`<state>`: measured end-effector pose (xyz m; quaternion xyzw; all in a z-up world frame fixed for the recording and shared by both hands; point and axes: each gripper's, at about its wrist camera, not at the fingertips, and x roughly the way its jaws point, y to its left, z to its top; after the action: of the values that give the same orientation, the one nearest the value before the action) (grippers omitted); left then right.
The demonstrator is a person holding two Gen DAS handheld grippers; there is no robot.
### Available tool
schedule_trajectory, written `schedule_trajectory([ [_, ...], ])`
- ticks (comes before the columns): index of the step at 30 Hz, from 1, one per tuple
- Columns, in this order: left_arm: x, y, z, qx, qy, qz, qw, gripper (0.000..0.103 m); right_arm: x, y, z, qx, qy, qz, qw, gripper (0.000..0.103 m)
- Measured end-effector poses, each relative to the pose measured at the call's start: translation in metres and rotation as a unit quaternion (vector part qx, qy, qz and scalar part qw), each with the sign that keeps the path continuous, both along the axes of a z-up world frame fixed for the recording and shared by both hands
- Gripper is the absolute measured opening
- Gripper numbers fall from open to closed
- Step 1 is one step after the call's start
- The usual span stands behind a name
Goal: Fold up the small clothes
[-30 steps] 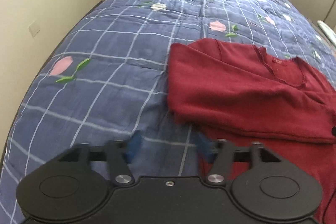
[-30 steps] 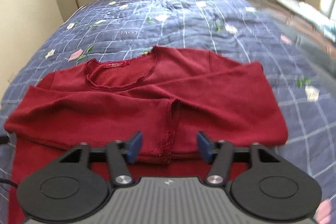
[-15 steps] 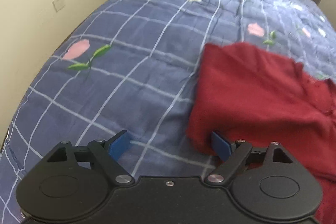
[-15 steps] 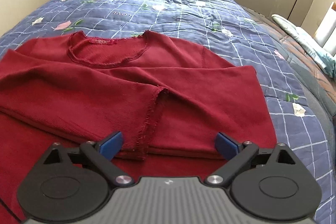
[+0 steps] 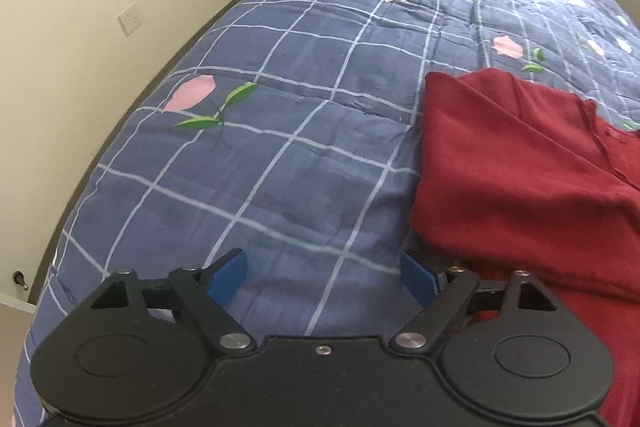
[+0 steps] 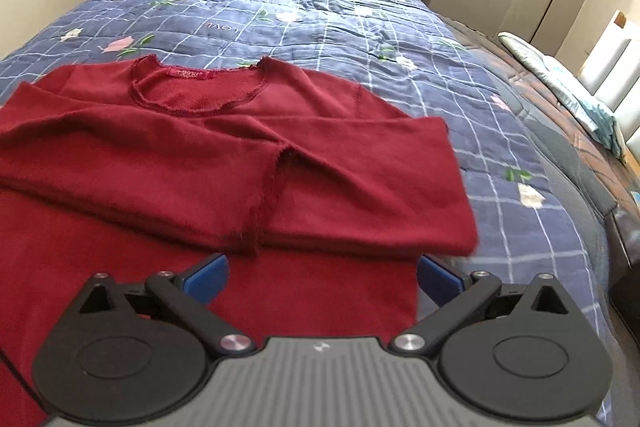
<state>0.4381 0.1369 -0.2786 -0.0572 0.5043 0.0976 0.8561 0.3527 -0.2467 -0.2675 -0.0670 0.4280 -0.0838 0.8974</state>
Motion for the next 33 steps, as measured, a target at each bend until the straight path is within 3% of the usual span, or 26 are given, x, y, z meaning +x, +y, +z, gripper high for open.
schedule_trajectory([
  [5, -0.022, -0.005, 0.009, 0.001, -0.012, -0.002, 0.9999, 0.1, -0.038, -0.008, 0.0, 0.006, 0.017, 0.003, 1.0, 0.103],
  [10, -0.05, -0.022, 0.015, -0.012, -0.002, -0.012, 0.9999, 0.102, -0.076, -0.01, -0.007, 0.01, 0.043, 0.023, 0.999, 0.103],
  [16, -0.098, -0.061, 0.011, -0.015, 0.029, -0.06, 0.9977, 0.102, -0.128, -0.016, -0.014, 0.022, 0.058, 0.035, 0.997, 0.103],
  [24, -0.179, -0.114, 0.001, 0.011, 0.084, -0.104, 0.991, 0.102, -0.194, -0.034, -0.008, 0.023, 0.057, 0.048, 0.997, 0.103],
  [33, -0.249, -0.121, -0.004, 0.039, 0.1, -0.089, 0.9903, 0.102, -0.255, -0.049, -0.005, 0.005, 0.05, 0.072, 0.996, 0.103],
])
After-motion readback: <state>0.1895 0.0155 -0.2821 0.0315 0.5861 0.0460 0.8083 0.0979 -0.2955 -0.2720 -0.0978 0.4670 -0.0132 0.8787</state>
